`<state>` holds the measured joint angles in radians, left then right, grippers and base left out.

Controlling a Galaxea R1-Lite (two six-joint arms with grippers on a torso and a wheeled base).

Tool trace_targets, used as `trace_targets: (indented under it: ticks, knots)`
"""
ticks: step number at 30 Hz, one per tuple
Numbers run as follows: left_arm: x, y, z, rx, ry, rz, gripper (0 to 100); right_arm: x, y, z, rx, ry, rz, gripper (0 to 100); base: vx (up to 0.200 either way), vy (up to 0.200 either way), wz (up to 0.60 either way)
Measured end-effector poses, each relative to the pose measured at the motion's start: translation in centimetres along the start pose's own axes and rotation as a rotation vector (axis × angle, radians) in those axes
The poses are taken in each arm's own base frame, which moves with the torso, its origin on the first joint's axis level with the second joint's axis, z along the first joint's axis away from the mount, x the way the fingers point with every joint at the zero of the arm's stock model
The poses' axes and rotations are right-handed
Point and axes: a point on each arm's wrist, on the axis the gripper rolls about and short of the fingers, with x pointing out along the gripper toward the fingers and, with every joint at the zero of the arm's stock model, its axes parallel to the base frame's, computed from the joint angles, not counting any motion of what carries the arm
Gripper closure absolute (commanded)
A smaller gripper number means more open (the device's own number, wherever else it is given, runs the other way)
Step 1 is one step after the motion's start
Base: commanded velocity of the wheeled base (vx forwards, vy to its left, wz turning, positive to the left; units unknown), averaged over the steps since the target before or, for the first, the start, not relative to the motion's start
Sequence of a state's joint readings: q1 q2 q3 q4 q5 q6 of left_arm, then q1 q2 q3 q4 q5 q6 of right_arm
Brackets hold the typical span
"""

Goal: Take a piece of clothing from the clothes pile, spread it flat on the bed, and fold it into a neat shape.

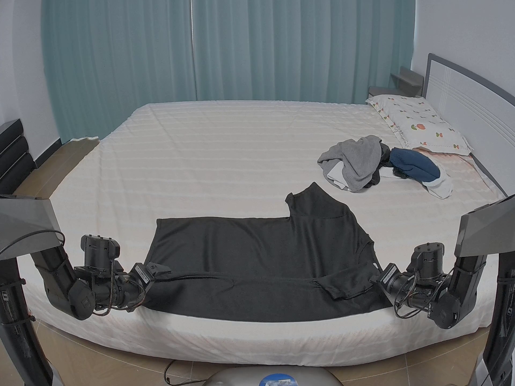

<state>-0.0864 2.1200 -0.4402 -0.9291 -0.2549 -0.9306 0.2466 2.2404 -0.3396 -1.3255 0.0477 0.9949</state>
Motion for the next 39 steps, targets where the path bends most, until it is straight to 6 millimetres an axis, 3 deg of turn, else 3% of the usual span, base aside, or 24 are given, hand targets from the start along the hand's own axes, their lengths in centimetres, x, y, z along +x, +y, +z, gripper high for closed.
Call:
trace_targets:
  ticks: [16,31,39]
  knots:
    - [0.1,0.1,0.0,-0.001,0.0,0.002,0,-2.9,1.3,0.4,-0.006,0.021,-0.001,100,0.0,0.0,0.0]
    - [0.1,0.1,0.1,-0.005,-0.002,0.001,0,-4.1,2.7,0.5,-0.018,0.025,0.028,100,0.0,0.0,0.0]
    - [0.1,0.1,0.2,-0.005,-0.003,0.0,0,-4.4,2.2,0.1,-0.035,0.057,-0.023,100,0.0,0.0,0.0]
